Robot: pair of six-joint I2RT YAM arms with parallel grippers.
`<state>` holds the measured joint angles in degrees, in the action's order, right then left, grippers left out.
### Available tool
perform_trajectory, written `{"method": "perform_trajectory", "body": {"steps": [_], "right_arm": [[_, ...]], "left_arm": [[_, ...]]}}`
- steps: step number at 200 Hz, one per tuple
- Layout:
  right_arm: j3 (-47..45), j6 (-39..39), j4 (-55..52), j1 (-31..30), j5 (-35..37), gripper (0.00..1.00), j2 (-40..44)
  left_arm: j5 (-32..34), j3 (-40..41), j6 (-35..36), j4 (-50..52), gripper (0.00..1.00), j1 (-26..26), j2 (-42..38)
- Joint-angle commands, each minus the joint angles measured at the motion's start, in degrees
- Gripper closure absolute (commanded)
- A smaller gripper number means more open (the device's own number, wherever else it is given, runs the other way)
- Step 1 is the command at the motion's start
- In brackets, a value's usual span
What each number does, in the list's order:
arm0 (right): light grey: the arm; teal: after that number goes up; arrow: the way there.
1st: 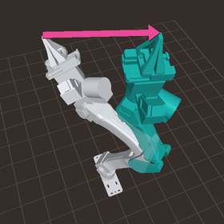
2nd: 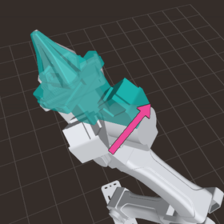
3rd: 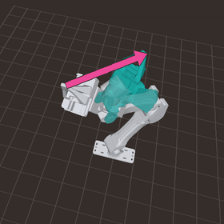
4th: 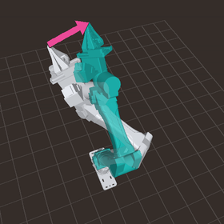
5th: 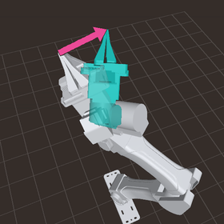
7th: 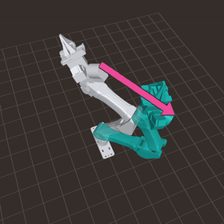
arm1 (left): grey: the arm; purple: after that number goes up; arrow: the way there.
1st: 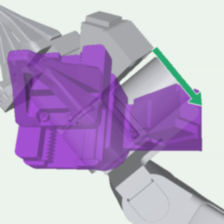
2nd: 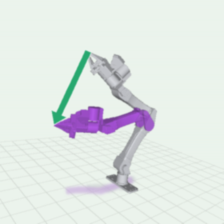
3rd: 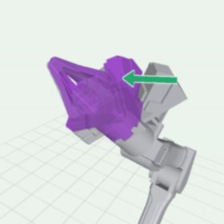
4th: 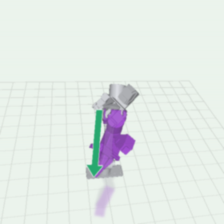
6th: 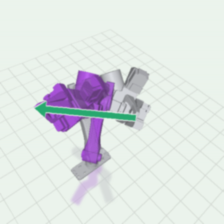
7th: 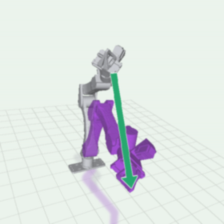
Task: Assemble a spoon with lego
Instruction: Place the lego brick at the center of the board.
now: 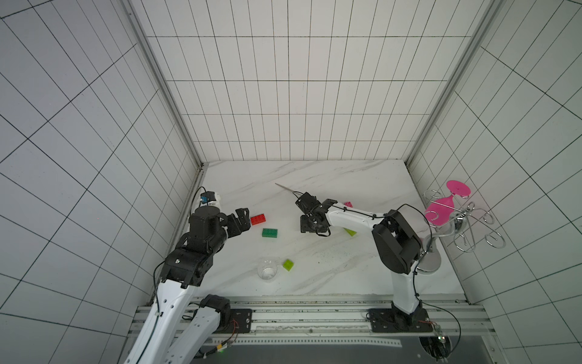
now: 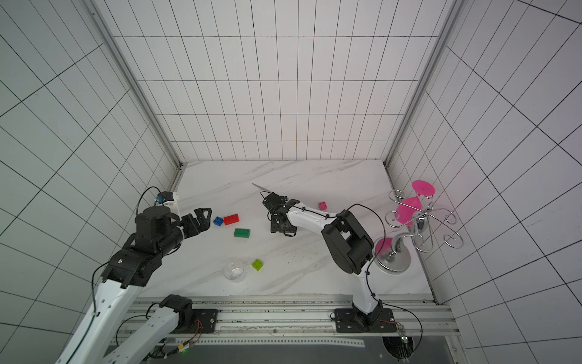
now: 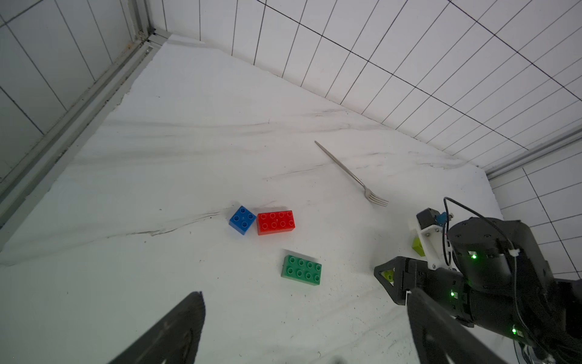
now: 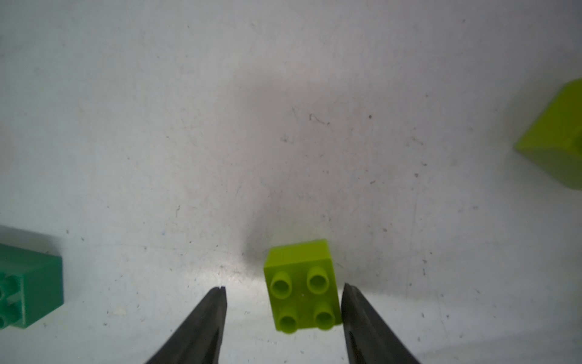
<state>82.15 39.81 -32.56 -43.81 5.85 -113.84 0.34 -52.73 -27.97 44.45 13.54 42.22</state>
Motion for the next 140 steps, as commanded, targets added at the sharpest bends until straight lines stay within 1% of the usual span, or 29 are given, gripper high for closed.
{"method": "perform_trajectory", "body": {"steps": [1, 21, 49, 58, 68, 73, 81, 100, 110, 122, 140], "right_arm": [[-2.8, -2.0, -0.1, 1.1, -1.0, 0.38, 9.3], [-8.4, -5.9, -0.1, 1.9, 3.0, 0.38, 19.6], [-20.3, -10.4, 0.8, 3.2, 9.9, 0.38, 36.2], [-24.9, -11.2, 2.4, 3.4, 12.1, 0.38, 42.1], [-30.1, -12.4, 4.8, 3.5, 13.8, 0.39, 48.5], [-32.9, -12.8, 6.2, 3.5, 14.5, 0.39, 51.7], [-37.3, -13.7, 9.0, 3.6, 14.7, 0.4, 56.9], [-48.1, -15.4, 18.6, 3.6, 12.5, 0.42, 69.1], [-52.7, -15.4, 22.6, 3.6, 11.5, 0.39, 74.3], [-56.0, -15.2, 25.2, 3.6, 11.0, 0.37, 78.7], [-57.0, -16.2, 25.3, 3.6, 10.8, 0.37, 82.0]], "left_arm": [[-6.8, 0.4, 2.9, -4.6, 0.04, 1.9, 1.0], [-3.3, -1.7, 5.1, -3.6, 0.06, 8.0, 3.9], [8.5, -6.6, 8.8, 2.5, 0.06, 23.4, 12.2], [10.6, -7.8, 10.3, 4.6, 0.06, 27.7, 15.8], [9.5, -8.7, 12.3, 7.0, 0.06, 30.2, 19.8], [7.7, -9.0, 13.1, 8.1, 0.07, 30.6, 21.5], [4.8, -9.5, 14.0, 9.6, 0.11, 30.6, 24.2], [-1.2, -9.8, 16.0, 11.5, 0.16, 30.6, 30.5], [-4.3, -10.2, 16.8, 12.9, 0.21, 30.7, 33.7], [-5.7, -9.9, 17.3, 13.4, 0.26, 31.4, 37.1], [-5.4, -10.0, 17.8, 13.7, 0.26, 33.9, 41.2]]}}
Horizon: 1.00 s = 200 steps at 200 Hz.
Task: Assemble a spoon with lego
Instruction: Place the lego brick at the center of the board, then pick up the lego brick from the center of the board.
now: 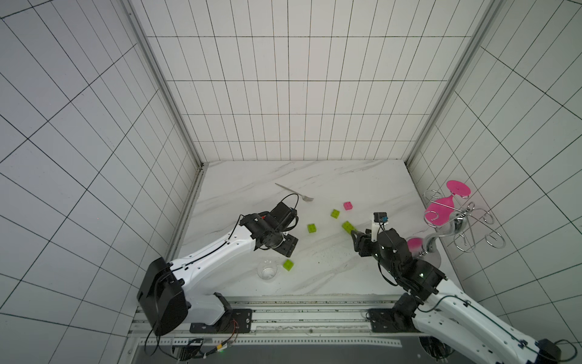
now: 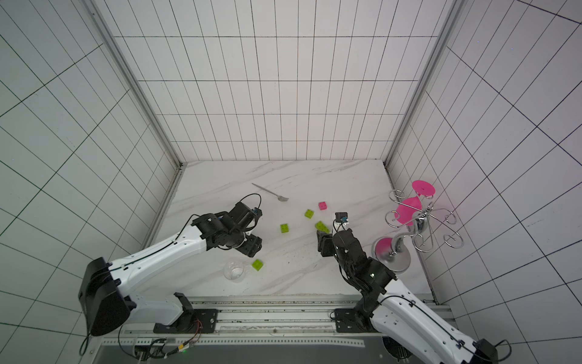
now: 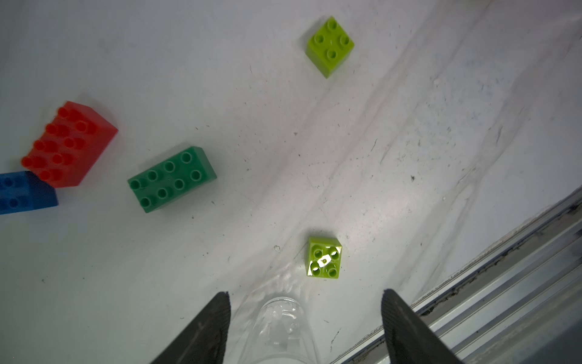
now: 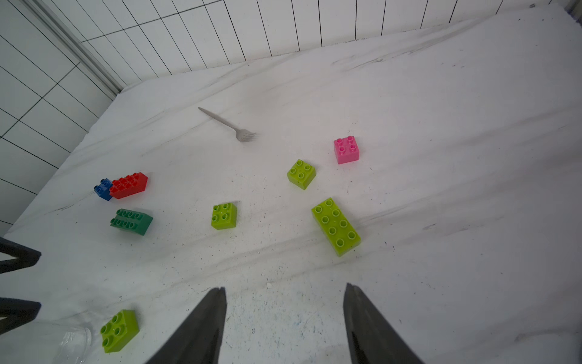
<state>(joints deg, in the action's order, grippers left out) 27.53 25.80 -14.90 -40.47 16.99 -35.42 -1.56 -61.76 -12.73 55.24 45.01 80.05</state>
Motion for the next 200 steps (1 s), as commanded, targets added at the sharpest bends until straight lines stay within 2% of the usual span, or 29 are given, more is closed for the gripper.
{"method": "perform_trajectory", "body": {"steps": [1, 56, 79, 111, 132, 150, 177, 200], "right_arm": [[-2.3, -2.2, 7.5, 0.3, -0.3, 0.37, 3.6], [-1.7, -2.1, 6.9, 0.2, -3.8, 0.37, 3.0], [-1.5, -2.0, 6.9, 0.3, -4.4, 0.37, 2.3], [-1.7, -2.1, 7.4, 0.2, -5.1, 0.37, 2.2], [-1.9, -2.2, 7.5, 0.3, -5.0, 0.37, 2.1], [-2.0, -2.2, 7.5, 0.3, -5.0, 0.37, 1.9], [-1.9, -2.2, 7.5, 0.3, -5.1, 0.37, 1.6], [-1.9, -2.2, 7.5, 0.3, -5.1, 0.37, 1.7]], "left_arm": [[-3.6, -1.0, 2.6, 2.9, 0.26, 2.5, 3.6], [-2.3, -2.5, 0.5, 4.5, 0.27, 3.8, 15.9], [-4.1, -1.8, -1.0, 2.2, 0.29, 3.8, 18.1], [-0.7, -1.8, -1.8, -0.3, 0.31, 3.7, 18.3], [-2.1, -1.7, -1.7, -1.2, 0.38, 3.8, 18.9], [-3.1, -1.3, -1.4, -1.4, 0.48, 3.8, 20.3], [-3.3, -0.7, -2.4, -1.4, 0.49, 3.7, 21.5], [-2.3, -0.5, -2.8, -1.5, 0.57, 3.8, 21.1]]}}
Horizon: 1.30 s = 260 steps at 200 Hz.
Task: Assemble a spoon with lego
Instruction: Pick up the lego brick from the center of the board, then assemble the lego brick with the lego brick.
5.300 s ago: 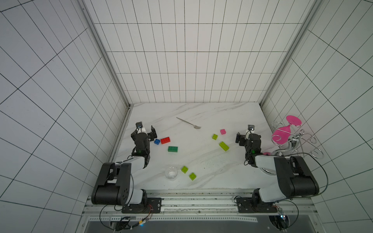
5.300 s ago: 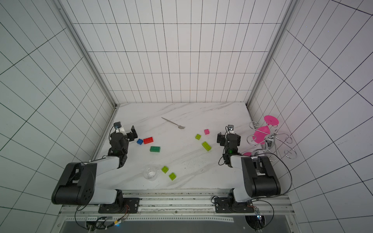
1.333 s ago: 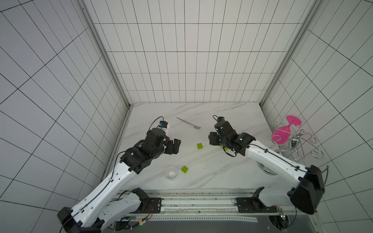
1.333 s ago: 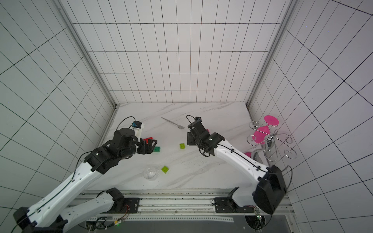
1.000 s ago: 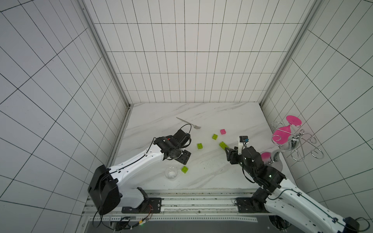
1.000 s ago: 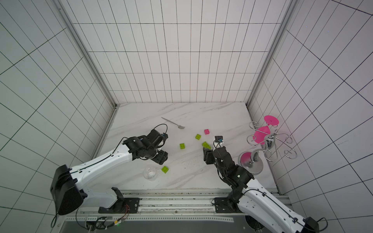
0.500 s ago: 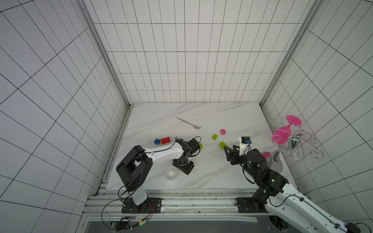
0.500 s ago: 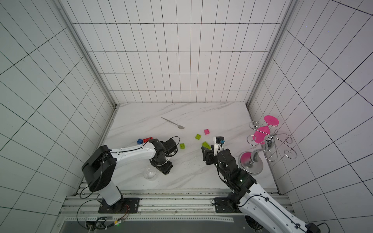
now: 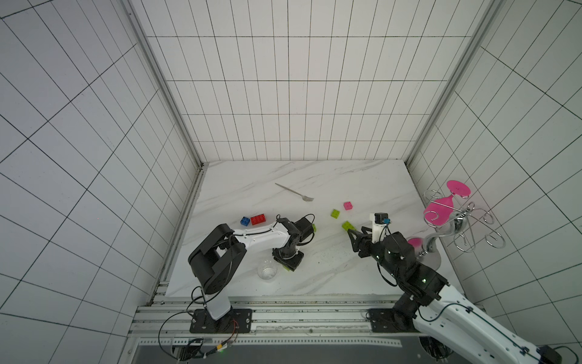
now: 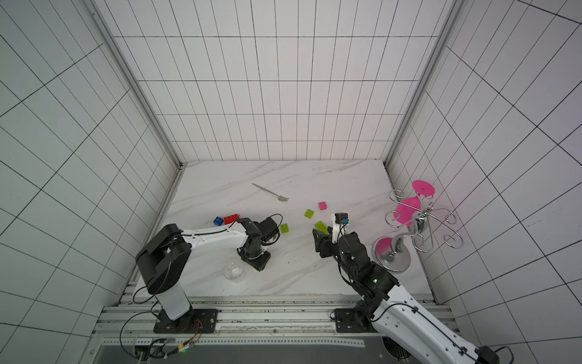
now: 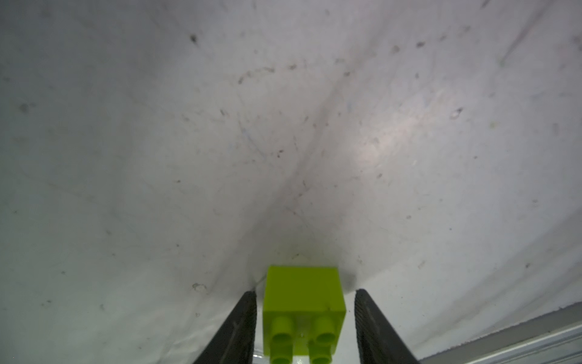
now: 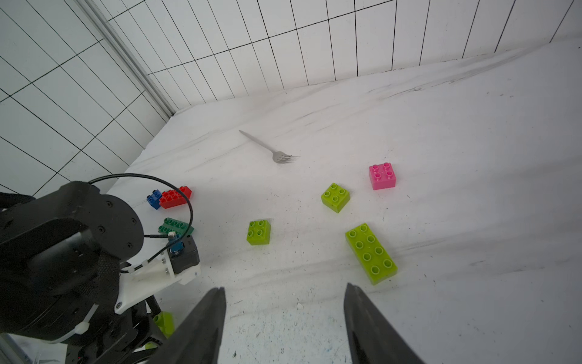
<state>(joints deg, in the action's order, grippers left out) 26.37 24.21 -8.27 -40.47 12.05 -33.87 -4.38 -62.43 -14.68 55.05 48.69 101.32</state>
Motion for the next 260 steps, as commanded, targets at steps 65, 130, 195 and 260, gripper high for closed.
{"method": "perform_trajectory", "body": {"steps": [65, 130, 195, 260], "right_arm": [[-0.7, -0.6, 0.9, 0.2, -0.4, 0.37, 0.3], [-0.7, -0.2, -1.6, 0.2, 2.5, 0.37, 4.8], [-3.0, -0.1, -3.7, 0.3, 7.1, 0.37, 16.2], [-2.9, -0.2, -3.7, 0.3, 6.5, 0.36, 15.7]], "left_arm": [[1.7, -4.4, 2.0, 1.1, 0.86, 0.1, 0.1], [9.2, -27.5, 21.0, 6.3, 0.88, 0.1, 8.0], [8.8, -47.4, 35.9, 12.4, 0.87, -2.7, 24.8], [3.9, -55.1, 41.9, 17.8, 0.87, -2.8, 30.7]]}}
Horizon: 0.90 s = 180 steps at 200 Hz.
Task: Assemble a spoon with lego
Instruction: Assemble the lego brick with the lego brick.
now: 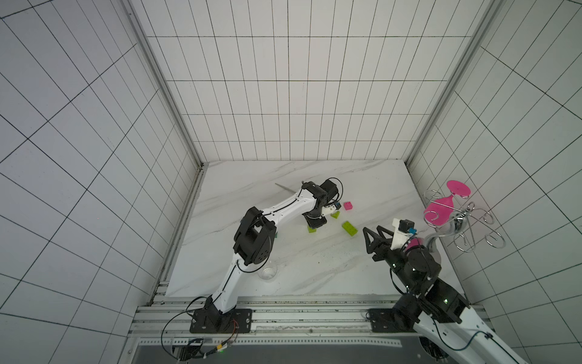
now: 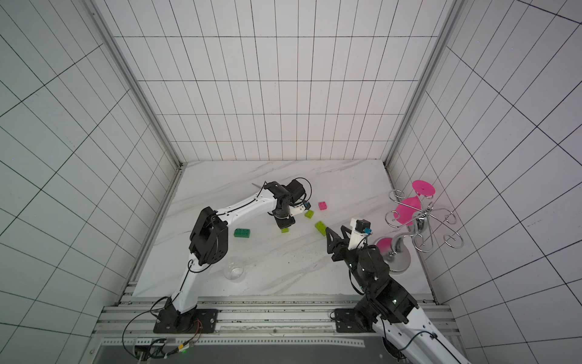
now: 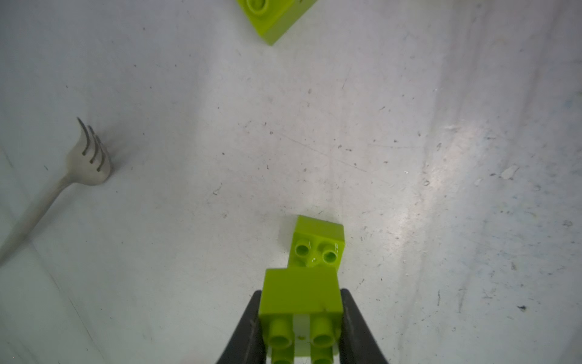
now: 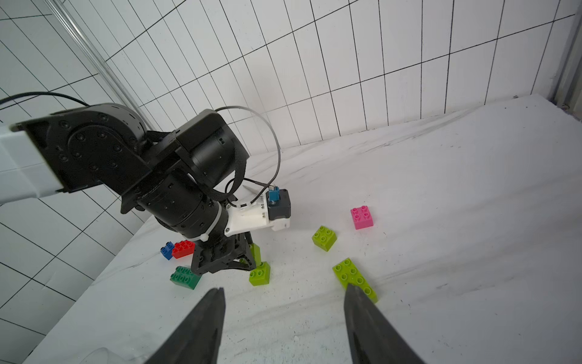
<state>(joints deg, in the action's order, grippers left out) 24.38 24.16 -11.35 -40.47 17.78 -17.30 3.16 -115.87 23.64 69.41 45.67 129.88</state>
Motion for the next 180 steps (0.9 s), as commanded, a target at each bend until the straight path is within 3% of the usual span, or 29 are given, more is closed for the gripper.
{"method": "perform_trajectory", "body": {"steps": [1, 180], "right_arm": [[-0.9, -0.2, -0.5, 0.2, 0.7, 0.36, -1.0], [-0.8, -0.3, 0.7, 0.2, -0.8, 0.36, -3.8]], "left_arm": [[-3.8, -1.7, 3.6, 3.5, 0.87, 0.2, 2.1], [-1.7, -2.1, 7.6, 1.9, 0.86, -1.5, 4.7]]}}
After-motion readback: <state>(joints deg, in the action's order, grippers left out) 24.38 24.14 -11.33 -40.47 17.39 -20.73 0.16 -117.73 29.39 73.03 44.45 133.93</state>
